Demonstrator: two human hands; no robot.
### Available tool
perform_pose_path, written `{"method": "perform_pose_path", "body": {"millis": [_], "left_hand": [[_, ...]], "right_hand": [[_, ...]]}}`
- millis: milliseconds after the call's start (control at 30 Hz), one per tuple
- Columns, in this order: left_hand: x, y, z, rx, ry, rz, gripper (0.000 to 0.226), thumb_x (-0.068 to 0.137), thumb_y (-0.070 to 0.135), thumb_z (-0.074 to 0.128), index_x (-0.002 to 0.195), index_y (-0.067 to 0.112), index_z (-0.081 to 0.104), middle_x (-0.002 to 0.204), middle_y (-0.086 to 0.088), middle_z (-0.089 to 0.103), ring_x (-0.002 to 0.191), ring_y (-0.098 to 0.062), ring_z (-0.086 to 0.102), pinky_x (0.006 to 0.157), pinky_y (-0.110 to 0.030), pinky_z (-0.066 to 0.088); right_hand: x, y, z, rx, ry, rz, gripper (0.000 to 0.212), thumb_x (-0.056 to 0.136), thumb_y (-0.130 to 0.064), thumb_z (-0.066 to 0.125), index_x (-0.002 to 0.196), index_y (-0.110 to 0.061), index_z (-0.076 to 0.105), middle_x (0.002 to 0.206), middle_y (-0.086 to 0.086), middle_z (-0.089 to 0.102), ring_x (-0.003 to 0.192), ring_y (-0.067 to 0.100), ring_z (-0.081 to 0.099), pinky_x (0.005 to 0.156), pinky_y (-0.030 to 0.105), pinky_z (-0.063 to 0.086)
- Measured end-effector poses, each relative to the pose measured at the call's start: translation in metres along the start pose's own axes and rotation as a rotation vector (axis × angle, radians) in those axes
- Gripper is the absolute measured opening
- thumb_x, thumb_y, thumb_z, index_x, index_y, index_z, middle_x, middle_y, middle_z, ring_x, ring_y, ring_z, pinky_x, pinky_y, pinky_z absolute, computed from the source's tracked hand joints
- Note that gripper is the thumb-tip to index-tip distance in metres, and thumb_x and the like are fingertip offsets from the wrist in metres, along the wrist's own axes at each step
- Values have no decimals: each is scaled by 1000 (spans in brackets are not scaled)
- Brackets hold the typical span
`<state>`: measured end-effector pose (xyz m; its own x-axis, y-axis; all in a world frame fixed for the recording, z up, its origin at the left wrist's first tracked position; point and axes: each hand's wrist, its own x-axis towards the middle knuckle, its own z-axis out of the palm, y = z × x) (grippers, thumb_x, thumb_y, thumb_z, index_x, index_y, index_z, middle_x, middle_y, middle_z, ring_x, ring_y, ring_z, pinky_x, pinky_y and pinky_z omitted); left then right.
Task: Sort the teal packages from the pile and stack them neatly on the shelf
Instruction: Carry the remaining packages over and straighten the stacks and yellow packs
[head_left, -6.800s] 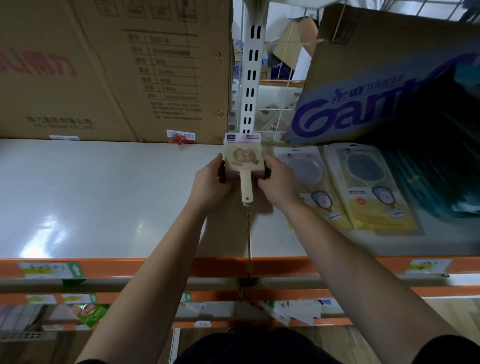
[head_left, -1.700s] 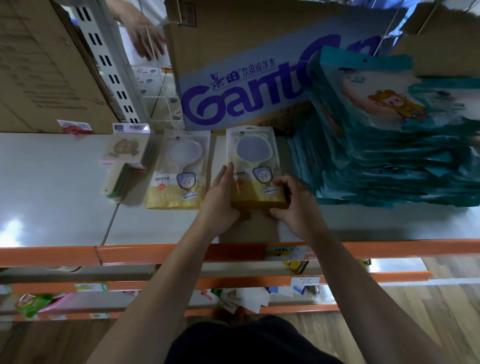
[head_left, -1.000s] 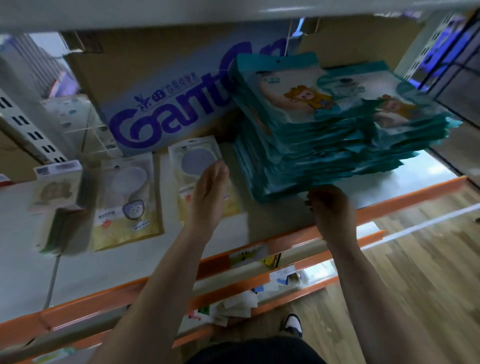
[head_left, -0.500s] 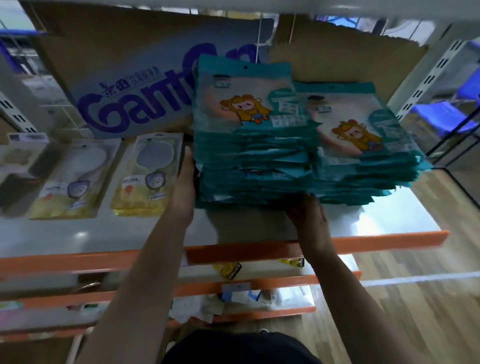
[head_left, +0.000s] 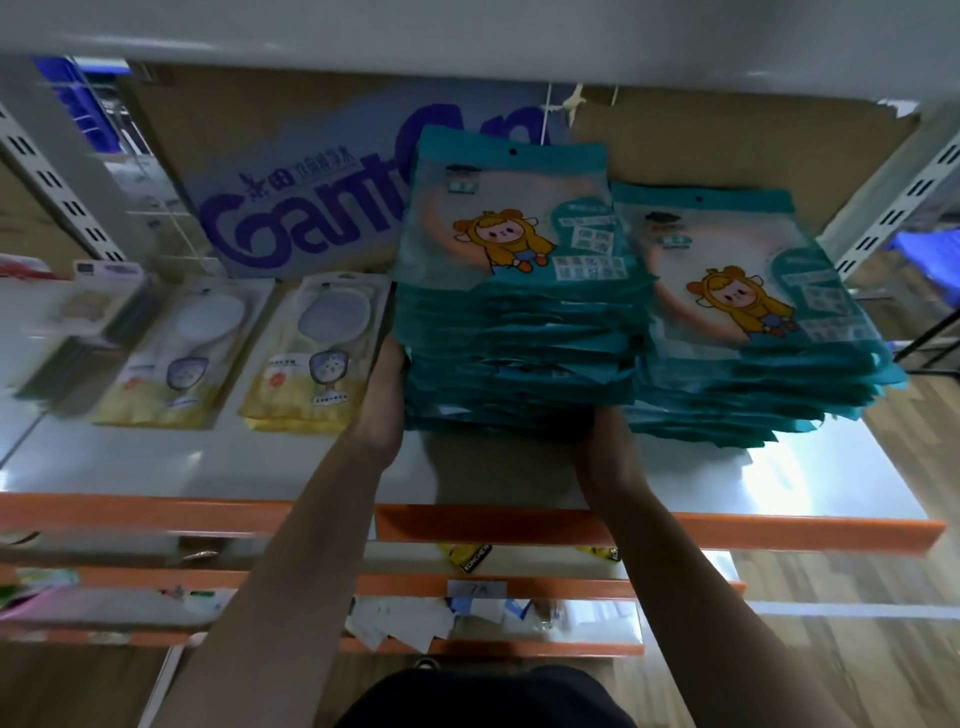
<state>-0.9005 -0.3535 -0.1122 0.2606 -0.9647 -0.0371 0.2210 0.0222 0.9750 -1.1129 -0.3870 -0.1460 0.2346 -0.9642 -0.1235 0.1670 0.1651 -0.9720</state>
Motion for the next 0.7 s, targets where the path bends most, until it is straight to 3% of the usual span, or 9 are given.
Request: {"method": "perform_pose_path", "body": {"millis": [100,200,267,333,467,567,700], "left_hand": [[0,2,-5,-56,7,-6,49,94,49,30,121,23,62,119,-3,69,113,-25,63,81,-34,56],[0,7,-9,-92,-41,18,49,96,43,29,123,17,60,120,-6,67,113,-25,63,81,-33,56],[1,10,-11,-102,-57,35,47,103,35,24,129,13,56,123,-7,66,115,-25,62,84,-33,55],[4,16,-14,-117,-42,27,44,105,34,24,123,19,62,120,-3,69,114,-22,63,85,-33,53],[12,30,-16,-144,-87,-15,49,102,48,26,111,34,72,118,3,70,112,-17,64,82,-29,55],[15,33,-14,-176,-91,-47,52,101,54,26,117,32,70,127,1,66,119,-19,61,85,-29,55],[15,27,-13,-150,-84,-41,58,98,59,25,126,25,64,130,-5,63,121,-24,59,96,-42,49]], "right_hand": [[1,4,5,-100,37,35,72,81,-70,42,130,-19,57,131,4,60,121,17,55,102,42,45],[2,1,9,-158,49,-12,60,82,-60,42,124,-21,61,126,1,62,115,13,58,92,31,45],[3,-1,11,-167,75,-30,55,93,-53,39,130,-16,56,133,7,57,121,19,53,98,34,44],[3,-5,14,13,72,-49,53,102,-44,31,138,-9,49,136,13,55,127,25,50,109,46,39],[3,-23,18,400,67,-71,54,101,-44,27,141,-14,47,137,11,57,130,28,49,108,46,38],[6,-29,19,305,54,-70,52,103,-45,24,137,-16,51,132,8,61,127,26,52,106,46,42],[10,-25,22,49,105,7,49,105,-44,20,135,-20,50,131,3,59,123,18,53,111,47,37]]}}
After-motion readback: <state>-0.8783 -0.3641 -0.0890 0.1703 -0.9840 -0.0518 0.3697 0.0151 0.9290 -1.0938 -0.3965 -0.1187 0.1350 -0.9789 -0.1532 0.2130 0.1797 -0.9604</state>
